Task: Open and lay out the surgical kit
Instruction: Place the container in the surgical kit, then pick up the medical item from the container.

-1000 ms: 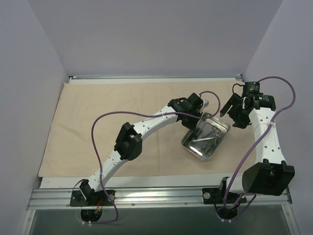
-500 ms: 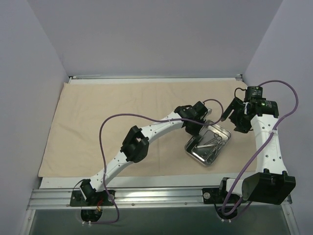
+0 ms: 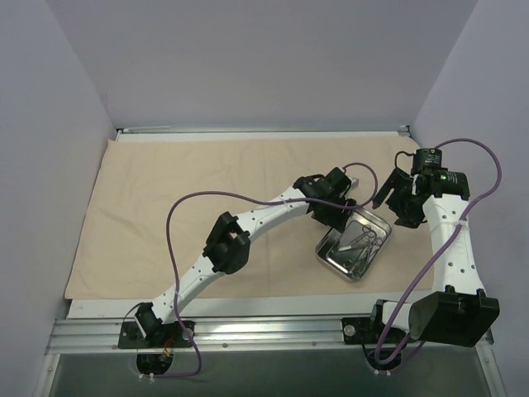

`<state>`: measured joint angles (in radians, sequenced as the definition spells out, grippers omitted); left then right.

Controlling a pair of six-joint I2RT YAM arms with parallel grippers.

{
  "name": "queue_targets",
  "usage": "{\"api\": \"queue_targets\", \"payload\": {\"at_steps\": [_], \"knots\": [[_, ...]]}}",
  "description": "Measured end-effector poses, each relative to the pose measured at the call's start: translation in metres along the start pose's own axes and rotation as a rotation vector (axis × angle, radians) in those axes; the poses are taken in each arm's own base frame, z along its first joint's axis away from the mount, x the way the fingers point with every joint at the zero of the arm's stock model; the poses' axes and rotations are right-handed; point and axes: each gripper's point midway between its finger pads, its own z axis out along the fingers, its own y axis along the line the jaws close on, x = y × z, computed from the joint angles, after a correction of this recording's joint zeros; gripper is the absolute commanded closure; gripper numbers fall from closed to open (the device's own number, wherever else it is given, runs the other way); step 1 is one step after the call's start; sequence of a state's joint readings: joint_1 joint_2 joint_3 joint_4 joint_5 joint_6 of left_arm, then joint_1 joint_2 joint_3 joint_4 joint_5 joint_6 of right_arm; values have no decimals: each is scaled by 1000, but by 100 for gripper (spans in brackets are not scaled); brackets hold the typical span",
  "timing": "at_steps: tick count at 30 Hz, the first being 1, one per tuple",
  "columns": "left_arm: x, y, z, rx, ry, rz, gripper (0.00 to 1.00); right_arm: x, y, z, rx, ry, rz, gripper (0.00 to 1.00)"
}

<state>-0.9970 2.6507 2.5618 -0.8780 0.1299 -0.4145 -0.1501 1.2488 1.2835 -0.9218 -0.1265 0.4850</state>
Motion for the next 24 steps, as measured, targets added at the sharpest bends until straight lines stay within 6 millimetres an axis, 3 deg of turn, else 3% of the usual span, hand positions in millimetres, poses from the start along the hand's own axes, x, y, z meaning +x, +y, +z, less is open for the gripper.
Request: {"api": "queue_targets", "payload": {"at_steps": [5,8,12,16,18,20,24], "knots": [[-13,13,-19,-9,-24,-26,31,1,-4,0,18,6,0,33],[-23,37,-51,-32,-43,-66,31,1,-6,0,24,6,1,37],[-56,84,-117,-54,-134,-126,31,10,-4,10,4,39,30,44],[-77,134,-197,-69,-242,-178,31,44,-9,41,16,163,110,48],[-72,154,-237,-79,-281,-209,31,58,-12,53,36,217,162,50],[-58,163,-262,-77,-295,-228,31,65,-13,63,52,245,209,52],[-39,162,-281,-48,-290,-238,31,72,-9,80,69,255,282,55]]}}
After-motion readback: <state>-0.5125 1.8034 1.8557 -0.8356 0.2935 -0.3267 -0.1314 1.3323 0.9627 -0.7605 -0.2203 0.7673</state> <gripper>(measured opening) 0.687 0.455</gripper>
